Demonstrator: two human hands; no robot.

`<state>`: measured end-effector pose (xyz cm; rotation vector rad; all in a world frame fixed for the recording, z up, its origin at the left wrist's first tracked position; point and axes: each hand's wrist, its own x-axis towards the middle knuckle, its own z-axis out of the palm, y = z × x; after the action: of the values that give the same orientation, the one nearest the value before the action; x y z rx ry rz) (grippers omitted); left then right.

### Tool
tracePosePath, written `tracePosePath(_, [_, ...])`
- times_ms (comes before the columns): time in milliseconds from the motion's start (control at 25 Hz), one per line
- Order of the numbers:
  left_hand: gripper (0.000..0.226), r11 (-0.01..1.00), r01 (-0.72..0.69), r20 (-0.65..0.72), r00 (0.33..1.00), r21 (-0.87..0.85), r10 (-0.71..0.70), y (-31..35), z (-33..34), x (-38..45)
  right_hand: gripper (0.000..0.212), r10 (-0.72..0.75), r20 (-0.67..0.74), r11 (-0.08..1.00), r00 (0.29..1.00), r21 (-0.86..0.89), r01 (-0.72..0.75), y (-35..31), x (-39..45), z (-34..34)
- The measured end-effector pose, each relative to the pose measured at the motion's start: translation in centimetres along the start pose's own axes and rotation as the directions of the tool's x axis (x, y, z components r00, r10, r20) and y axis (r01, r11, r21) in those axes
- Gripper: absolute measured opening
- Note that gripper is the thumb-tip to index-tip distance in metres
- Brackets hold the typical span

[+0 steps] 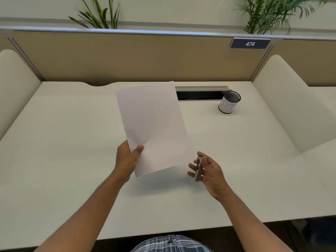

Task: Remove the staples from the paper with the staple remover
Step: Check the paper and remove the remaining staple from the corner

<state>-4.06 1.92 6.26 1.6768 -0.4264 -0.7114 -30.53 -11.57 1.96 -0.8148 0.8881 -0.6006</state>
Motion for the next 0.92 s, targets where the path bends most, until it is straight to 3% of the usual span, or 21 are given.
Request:
tracePosePath(160, [0.023, 1.000, -0.005, -0.016, 1.000, -0.008, 0.005, 0.11, -0.15, -0.10, 0.087, -0.014, 0.117, 0.980, 0.993, -0.194, 0.037, 0.19, -0.56, 0.45])
tracePosePath(600, [0.021, 1.000, -0.019, -0.032, 0.999, 0.022, 0.020, -0.02, -0.52, 0.03, 0.068, -0.077, 0.161, 0.973, 0.984, -0.202, 0.109, -0.61, -0.42, 0.85])
tracePosePath(920, [0.022, 0.997, -0.059, -0.056, 0.997, 0.050, 0.062, 0.03, -0.59, -0.27, 0.072, -0.099, 0.154, 0.970, 0.983, -0.204, 0.130, -0.45, -0.59, 0.93])
